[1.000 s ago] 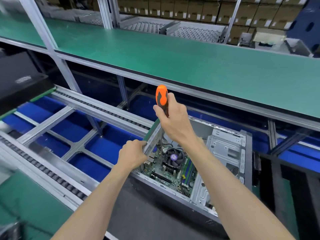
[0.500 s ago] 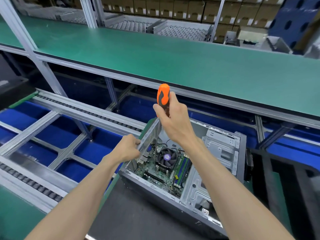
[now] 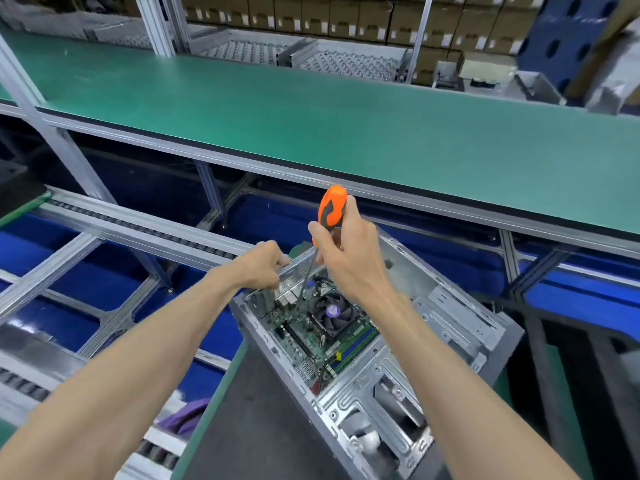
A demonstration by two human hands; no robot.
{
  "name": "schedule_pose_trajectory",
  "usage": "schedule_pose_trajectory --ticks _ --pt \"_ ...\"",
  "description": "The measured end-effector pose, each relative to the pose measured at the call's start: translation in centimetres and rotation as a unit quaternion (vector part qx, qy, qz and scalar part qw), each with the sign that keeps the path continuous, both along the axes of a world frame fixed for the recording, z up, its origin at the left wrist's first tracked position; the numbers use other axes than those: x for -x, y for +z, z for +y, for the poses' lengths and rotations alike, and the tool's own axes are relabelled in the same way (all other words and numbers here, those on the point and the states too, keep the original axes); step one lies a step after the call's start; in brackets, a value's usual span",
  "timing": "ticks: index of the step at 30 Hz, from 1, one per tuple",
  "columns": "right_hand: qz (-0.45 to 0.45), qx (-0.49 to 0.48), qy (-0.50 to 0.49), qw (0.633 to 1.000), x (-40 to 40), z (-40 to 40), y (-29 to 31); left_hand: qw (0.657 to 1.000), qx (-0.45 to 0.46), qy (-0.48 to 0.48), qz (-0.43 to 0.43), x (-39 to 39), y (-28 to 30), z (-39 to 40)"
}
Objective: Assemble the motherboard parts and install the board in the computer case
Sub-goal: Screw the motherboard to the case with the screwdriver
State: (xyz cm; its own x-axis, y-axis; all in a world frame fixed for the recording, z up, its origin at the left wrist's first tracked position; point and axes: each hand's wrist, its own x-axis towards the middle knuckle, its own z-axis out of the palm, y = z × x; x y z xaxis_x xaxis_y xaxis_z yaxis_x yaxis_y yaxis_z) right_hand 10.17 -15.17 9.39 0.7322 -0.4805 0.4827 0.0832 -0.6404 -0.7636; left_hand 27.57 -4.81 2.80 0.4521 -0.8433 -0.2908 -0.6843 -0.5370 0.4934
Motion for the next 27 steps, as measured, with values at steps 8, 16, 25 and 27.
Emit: schedule_pose_trajectory --ticks 8,16,25,27 --pt "0.008 0.004 0.008 1.0 -1.7 -0.3 -0.6 0.998 0.003 0.037 -0.057 1.1 -0.3 0.1" --pt "0.031 0.026 0.029 0.999 -3.9 0.7 -2.2 0.956 0.267 0.109 0.043 3.3 0.1 3.1" --pt "0.066 0.025 0.042 0.997 -4.8 1.0 -3.7 0.939 0.287 0.188 0.024 4.3 -1.6 2.8" --pt "0.062 0.028 0.042 0.997 -4.9 0.9 -3.7 0.936 0.291 0.198 0.021 4.3 -1.7 2.7"
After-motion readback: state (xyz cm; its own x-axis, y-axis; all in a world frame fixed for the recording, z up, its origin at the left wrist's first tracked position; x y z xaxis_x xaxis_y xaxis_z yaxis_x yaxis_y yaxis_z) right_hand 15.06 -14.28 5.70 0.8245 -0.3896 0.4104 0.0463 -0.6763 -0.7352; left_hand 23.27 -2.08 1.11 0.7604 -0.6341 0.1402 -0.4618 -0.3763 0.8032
